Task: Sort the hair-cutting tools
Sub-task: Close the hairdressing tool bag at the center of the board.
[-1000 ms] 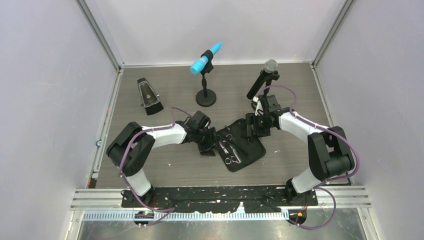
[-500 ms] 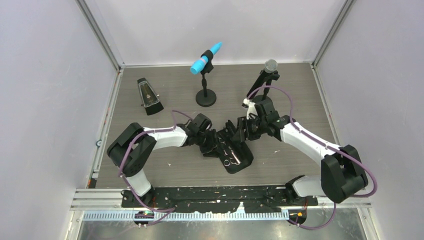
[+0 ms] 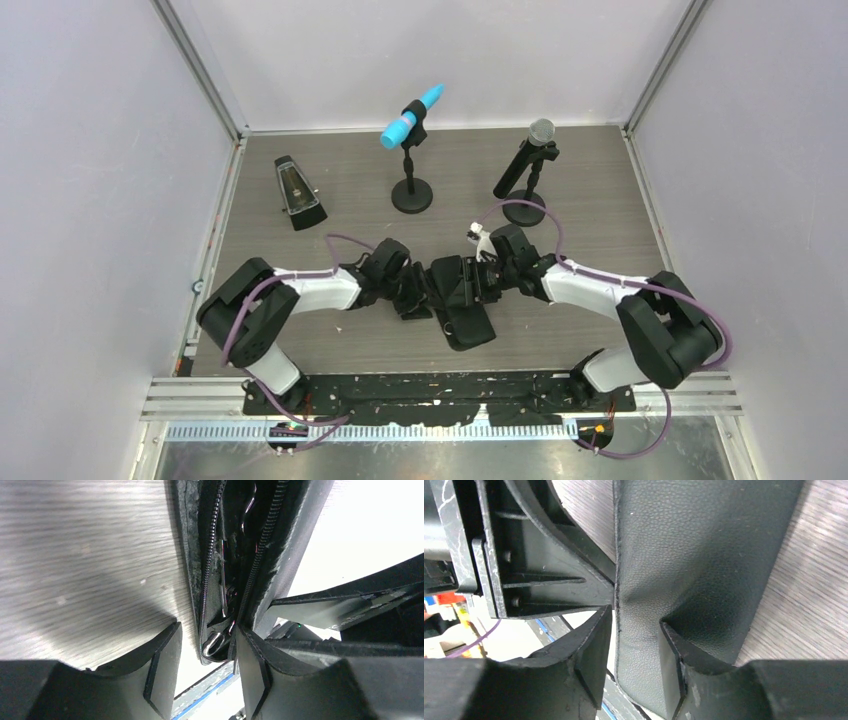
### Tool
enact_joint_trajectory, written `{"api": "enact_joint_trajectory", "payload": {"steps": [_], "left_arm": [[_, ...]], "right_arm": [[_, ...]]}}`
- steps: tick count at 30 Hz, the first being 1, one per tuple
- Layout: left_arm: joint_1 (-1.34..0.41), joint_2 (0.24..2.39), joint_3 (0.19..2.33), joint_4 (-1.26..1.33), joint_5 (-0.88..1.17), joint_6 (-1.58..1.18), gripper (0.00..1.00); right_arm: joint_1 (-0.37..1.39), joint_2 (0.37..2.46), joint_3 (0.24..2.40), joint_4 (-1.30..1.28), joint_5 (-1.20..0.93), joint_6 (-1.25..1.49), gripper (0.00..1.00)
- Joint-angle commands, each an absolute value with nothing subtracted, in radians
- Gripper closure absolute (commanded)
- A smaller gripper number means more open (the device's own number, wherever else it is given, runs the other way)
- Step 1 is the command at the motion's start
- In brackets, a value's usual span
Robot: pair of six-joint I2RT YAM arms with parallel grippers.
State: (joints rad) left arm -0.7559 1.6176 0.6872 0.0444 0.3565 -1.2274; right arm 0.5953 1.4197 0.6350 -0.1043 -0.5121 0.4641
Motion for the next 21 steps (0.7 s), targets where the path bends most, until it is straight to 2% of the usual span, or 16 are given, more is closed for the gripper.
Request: {"api": "enact_joint_trajectory", "payload": {"steps": [1,4,8,11,16,21], "left_arm": [[-0.743,1.507,0.613,0.058,0.288,-1.257,0.53],[-0.715,1.424,0.606,-0.031,0.207,-1.233,0.56],[-0.691,1.44,0.823,-0.323,0.116,-1.054,0.53],[-0.687,1.52,1.027,-0.49,0.033,-0.934,0.45],[-0.684,1.682,1.301,-0.691,-0.069,-0.751,0.22],[-0.685,1.844,1.438,-0.781,-0.006,-0.638,0.2]], "right_arm": [[0.632,1.535,0.589,-0.057,-0.48,0.513,0.54],[0.636,1.554,0.588,-0.07,-0.444,0.517,0.58],[0.642,1.554,0.599,-0.099,-0.412,0.508,0.61],[0.655,1.549,0.621,-0.138,-0.381,0.491,0.61],[0.673,1.535,0.645,-0.174,-0.349,0.475,0.61],[0.694,1.532,0.678,-0.204,-0.318,0.463,0.61]]}}
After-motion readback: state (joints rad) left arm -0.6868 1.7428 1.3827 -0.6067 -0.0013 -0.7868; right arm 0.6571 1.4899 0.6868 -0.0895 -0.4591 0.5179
